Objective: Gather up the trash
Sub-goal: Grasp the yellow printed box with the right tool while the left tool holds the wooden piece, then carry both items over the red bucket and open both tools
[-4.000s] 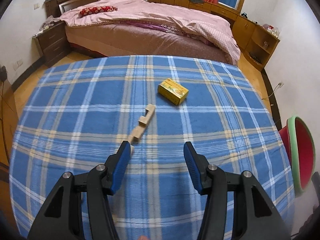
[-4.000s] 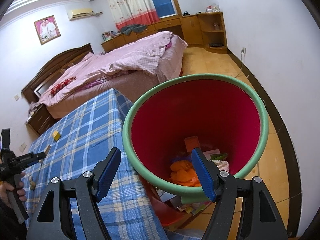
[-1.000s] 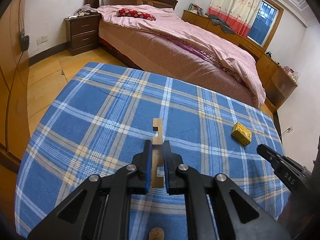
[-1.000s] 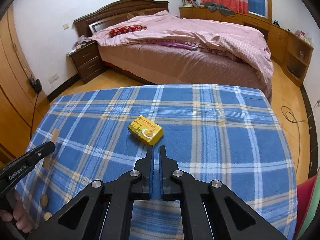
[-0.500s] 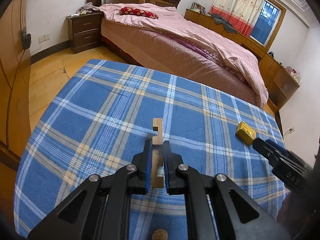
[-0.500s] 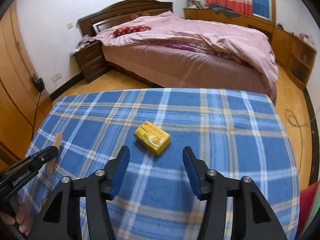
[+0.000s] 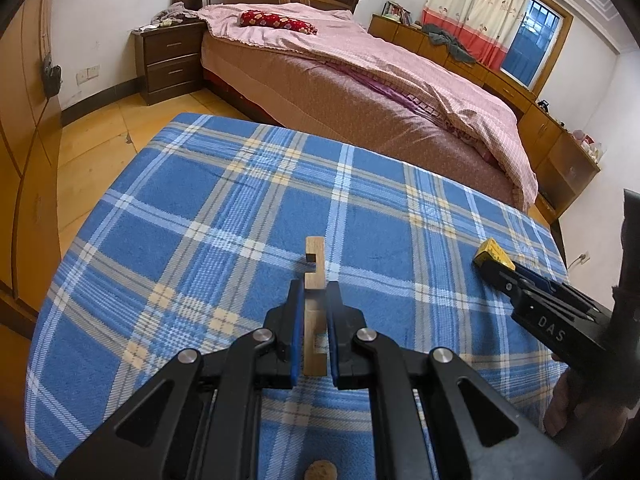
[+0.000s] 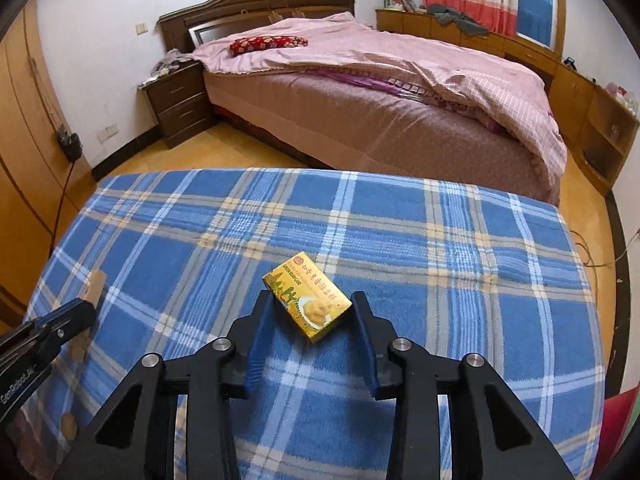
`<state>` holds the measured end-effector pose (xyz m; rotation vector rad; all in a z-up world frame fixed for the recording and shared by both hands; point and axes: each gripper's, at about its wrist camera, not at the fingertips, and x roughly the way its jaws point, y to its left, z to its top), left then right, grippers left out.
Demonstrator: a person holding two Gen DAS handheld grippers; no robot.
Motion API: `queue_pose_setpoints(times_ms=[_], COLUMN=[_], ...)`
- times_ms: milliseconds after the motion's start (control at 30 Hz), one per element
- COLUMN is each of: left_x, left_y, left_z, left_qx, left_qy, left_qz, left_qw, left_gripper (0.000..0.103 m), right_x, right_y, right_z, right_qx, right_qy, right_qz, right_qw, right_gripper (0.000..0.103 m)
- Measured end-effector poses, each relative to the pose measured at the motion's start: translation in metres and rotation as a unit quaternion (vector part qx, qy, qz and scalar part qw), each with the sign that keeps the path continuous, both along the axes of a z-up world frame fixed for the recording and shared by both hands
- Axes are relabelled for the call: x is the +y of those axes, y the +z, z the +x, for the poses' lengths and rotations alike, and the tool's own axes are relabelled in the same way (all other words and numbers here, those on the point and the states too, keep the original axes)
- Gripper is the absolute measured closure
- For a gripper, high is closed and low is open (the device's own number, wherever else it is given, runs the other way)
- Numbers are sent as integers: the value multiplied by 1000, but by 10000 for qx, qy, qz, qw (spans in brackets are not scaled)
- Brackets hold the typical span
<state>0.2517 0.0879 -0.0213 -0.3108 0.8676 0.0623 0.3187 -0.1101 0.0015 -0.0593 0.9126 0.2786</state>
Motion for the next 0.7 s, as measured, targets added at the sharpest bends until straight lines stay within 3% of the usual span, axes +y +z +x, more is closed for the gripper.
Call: queue_pose_setpoints(times_ms=[700], left_x=[-36], left_y=[31], left_z=[-17], left_qx=[-437], left_qy=[-479], left_qz=[133], left_qw=[9978], left_gripper=[93], right_x=[-64], right_y=[58], right_z=[-98], right_qx=[-404], right_qy=[-472], right_qz=[578], right_qw=[9964], right_gripper=[65])
